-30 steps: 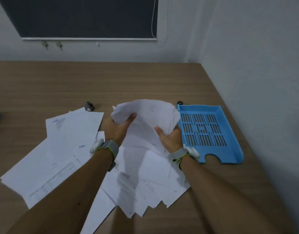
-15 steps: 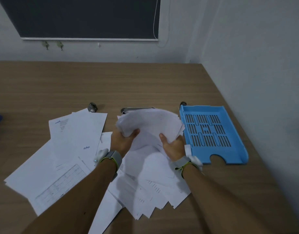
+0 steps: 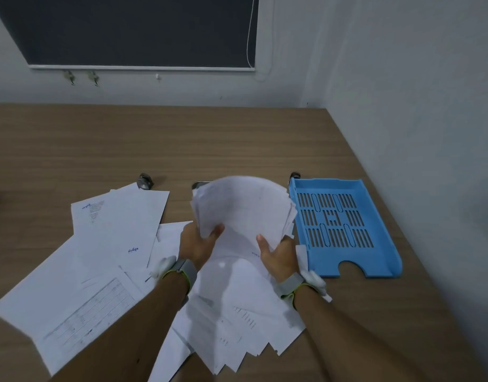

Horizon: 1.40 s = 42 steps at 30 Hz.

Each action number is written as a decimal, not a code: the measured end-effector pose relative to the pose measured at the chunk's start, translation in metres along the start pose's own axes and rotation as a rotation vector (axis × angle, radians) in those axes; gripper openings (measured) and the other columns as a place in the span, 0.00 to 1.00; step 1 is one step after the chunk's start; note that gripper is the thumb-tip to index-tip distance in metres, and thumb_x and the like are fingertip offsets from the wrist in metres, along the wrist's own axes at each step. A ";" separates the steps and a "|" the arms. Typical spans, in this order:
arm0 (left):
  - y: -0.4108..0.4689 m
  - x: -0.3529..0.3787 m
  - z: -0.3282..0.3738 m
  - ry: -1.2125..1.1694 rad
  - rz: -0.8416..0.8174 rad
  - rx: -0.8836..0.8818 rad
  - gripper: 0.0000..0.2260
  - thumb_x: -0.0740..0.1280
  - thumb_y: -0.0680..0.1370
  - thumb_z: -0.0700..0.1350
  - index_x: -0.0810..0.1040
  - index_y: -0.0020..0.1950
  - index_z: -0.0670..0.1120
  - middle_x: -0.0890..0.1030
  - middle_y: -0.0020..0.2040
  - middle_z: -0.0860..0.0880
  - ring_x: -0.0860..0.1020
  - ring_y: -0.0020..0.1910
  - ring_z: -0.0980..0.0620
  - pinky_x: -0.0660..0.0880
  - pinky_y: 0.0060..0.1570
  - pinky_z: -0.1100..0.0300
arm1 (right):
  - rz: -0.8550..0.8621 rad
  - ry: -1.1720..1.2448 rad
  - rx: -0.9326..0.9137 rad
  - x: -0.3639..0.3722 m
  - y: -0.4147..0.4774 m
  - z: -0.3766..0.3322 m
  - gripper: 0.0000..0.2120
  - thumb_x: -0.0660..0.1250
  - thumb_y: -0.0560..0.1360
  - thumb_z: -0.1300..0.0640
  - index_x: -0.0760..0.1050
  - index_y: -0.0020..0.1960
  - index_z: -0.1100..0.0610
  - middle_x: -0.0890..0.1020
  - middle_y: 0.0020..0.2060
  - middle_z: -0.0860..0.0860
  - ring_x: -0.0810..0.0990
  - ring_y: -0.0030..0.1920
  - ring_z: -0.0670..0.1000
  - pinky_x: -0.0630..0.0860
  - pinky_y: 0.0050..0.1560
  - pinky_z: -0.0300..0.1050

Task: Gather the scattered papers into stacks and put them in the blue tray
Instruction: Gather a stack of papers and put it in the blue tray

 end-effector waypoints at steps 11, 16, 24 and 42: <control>-0.006 0.008 0.009 -0.137 0.035 -0.046 0.26 0.79 0.60 0.67 0.83 0.50 0.52 0.85 0.46 0.54 0.85 0.45 0.54 0.83 0.44 0.58 | 0.069 0.147 -0.126 -0.007 0.003 -0.039 0.11 0.79 0.64 0.45 0.80 0.42 0.34 0.80 0.39 0.25 0.81 0.42 0.30 0.77 0.40 0.27; -0.011 -0.003 0.021 -0.284 0.107 -0.014 0.22 0.82 0.56 0.67 0.84 0.44 0.60 0.86 0.42 0.61 0.86 0.44 0.59 0.84 0.39 0.61 | 0.066 0.246 -0.146 -0.014 0.006 -0.054 0.17 0.80 0.62 0.44 0.79 0.47 0.31 0.82 0.41 0.27 0.83 0.42 0.34 0.77 0.37 0.28; -0.001 -0.004 0.077 -0.338 0.137 0.054 0.23 0.82 0.57 0.66 0.84 0.42 0.53 0.87 0.38 0.57 0.85 0.38 0.63 0.79 0.31 0.69 | 0.173 0.231 -0.208 -0.024 0.036 -0.091 0.13 0.78 0.63 0.39 0.80 0.41 0.44 0.84 0.37 0.36 0.84 0.40 0.38 0.80 0.35 0.35; -0.004 0.010 0.020 0.002 0.003 -0.011 0.14 0.74 0.75 0.57 0.82 0.51 0.47 0.85 0.49 0.44 0.83 0.49 0.42 0.82 0.51 0.44 | 0.097 0.158 -0.057 -0.014 0.020 -0.033 0.10 0.74 0.71 0.60 0.79 0.52 0.55 0.80 0.39 0.41 0.83 0.42 0.49 0.75 0.37 0.28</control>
Point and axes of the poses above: each hand's wrist, its own y-axis towards the middle knuckle, its own x-axis out of the palm, z = x × y, the point moved 5 cm from there along y, towards the middle knuckle
